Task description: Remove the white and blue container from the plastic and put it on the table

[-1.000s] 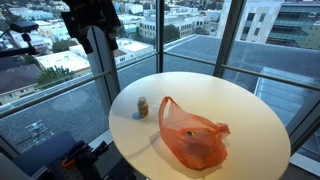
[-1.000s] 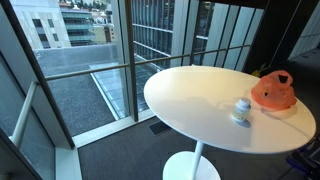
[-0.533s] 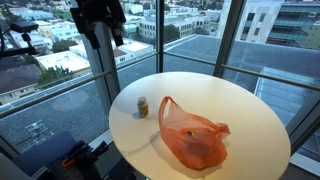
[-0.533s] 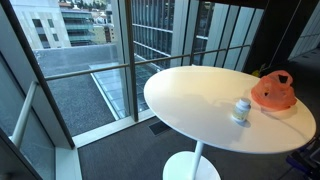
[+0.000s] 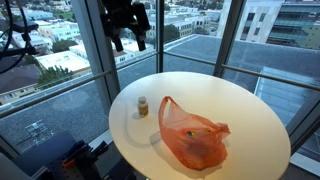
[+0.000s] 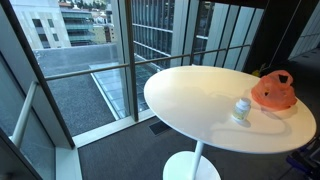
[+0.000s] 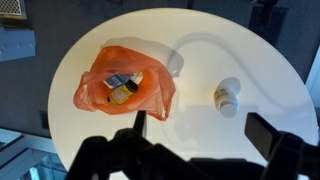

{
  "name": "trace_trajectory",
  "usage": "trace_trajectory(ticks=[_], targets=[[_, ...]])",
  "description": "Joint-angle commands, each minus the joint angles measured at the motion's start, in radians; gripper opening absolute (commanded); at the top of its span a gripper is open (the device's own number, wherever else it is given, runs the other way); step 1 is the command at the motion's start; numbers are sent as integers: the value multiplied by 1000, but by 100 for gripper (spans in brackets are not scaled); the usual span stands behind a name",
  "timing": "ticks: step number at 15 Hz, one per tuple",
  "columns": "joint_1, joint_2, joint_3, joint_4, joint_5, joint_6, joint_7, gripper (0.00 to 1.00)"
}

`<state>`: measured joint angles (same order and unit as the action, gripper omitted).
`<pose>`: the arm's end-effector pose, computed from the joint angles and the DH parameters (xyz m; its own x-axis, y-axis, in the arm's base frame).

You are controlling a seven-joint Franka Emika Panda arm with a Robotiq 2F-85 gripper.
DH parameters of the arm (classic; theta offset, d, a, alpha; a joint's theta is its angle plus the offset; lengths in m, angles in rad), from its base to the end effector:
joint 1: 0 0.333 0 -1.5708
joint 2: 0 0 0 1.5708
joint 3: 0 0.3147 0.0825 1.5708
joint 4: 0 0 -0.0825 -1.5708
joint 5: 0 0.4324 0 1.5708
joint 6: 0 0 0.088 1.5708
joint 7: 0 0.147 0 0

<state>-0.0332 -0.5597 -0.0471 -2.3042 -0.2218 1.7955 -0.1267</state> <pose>0.4355 -0.0636 0.5097 0.9949 0.0990 0.0217 0.0928 -0.9761 0.1965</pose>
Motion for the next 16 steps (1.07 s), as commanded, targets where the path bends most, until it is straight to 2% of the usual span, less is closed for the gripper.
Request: trace_trajectory(ticks=[1, 11, 16], targets=[[-29, 113, -27, 72, 0, 17, 29, 100], [-51, 314, -104, 93, 32, 89, -81, 100], [-55, 304, -89, 57, 9, 91, -43, 100]])
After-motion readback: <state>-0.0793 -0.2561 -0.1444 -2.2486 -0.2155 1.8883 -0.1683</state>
